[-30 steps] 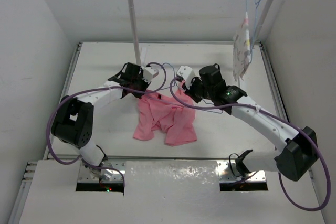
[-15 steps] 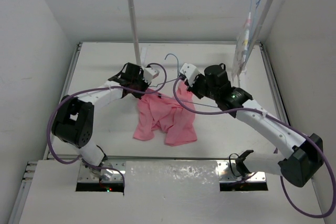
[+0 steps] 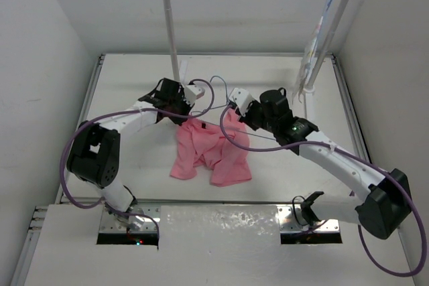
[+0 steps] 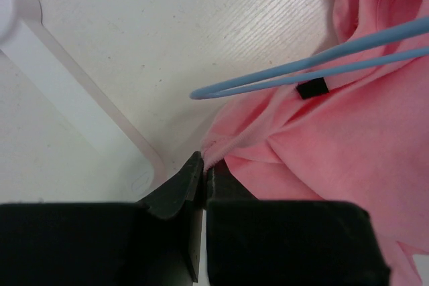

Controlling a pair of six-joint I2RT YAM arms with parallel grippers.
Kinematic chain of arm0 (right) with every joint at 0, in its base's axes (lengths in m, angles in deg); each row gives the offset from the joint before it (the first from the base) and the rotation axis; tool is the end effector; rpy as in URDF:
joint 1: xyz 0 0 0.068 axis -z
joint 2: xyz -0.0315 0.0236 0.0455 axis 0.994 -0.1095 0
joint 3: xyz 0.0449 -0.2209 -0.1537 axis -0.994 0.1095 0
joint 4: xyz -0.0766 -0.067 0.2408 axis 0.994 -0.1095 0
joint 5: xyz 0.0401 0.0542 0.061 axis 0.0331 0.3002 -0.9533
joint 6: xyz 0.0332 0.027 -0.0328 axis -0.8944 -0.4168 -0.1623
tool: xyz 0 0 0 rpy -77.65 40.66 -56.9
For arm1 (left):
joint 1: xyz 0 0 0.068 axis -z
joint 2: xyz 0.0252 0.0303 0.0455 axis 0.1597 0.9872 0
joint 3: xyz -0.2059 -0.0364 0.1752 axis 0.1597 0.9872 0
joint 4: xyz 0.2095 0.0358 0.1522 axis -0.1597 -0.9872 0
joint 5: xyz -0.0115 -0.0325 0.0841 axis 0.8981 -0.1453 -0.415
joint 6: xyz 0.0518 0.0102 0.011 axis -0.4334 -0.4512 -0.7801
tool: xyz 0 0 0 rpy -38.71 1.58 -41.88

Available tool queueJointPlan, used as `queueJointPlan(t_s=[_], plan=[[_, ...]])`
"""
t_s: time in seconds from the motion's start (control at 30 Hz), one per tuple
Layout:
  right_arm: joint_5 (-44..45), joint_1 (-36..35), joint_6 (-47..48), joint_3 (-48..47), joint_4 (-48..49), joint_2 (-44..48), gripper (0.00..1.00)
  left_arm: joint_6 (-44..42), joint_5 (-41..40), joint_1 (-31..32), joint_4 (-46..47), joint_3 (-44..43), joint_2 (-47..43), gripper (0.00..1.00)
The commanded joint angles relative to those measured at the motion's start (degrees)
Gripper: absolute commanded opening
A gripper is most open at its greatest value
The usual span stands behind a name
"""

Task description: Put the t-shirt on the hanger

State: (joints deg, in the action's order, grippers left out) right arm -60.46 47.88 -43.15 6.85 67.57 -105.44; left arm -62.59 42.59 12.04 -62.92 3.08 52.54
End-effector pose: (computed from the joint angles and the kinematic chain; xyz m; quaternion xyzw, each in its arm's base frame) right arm 0.2241 0.1641 0.2895 -0.4144 0.7457 0.0914 0.5136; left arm 0.3177 -0.1311 0.2098 0.3891 0.8602 -0.0895 0.3171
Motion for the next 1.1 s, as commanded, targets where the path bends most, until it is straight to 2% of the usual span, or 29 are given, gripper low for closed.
queueJointPlan(t_s=[0.0,0.13,0.27,0.37,0.5,0.6,0.77,1.07], plan=[[0.8,-0.2,0.7,2.3,4.4,2.6,0.0,-0.4,1.1,-0.6,-0.8,-3.5,1.6,0.0],[2.3,-0.1,0.5,2.2,3.4,4.6,0.0,-0.3,0.9,-0.8,-1.6,-5.2,4.7,0.0],[2.7,-0.1,0.3,2.6,2.6,6.3,0.0,-0.7,2.4,-0.8,-1.3,-5.0,4.1,0.03],[2.9,-0.1,0.1,3.8,2.6,7.2,0.0,-2.5,3.9,-0.8,-1.8,-3.2,2.0,0.12],[5.0,-0.1,-0.5,5.4,3.4,7.9,0.0,-9.3,7.4,-0.8,-4.7,-1.0,-0.3,0.33],[6.0,-0.2,-1.2,6.2,3.5,8.1,0.0,-9.3,7.5,-0.8,-3.5,-0.9,-0.7,0.41],[7.1,0.0,-2.0,6.9,2.9,8.2,0.0,-4.2,4.6,-0.8,-1.2,-4.6,3.8,0.39],[7.4,-0.1,-3.0,9.1,3.3,10.7,0.0,-2.5,3.5,-0.8,1.1,-7.6,7.3,0.39]])
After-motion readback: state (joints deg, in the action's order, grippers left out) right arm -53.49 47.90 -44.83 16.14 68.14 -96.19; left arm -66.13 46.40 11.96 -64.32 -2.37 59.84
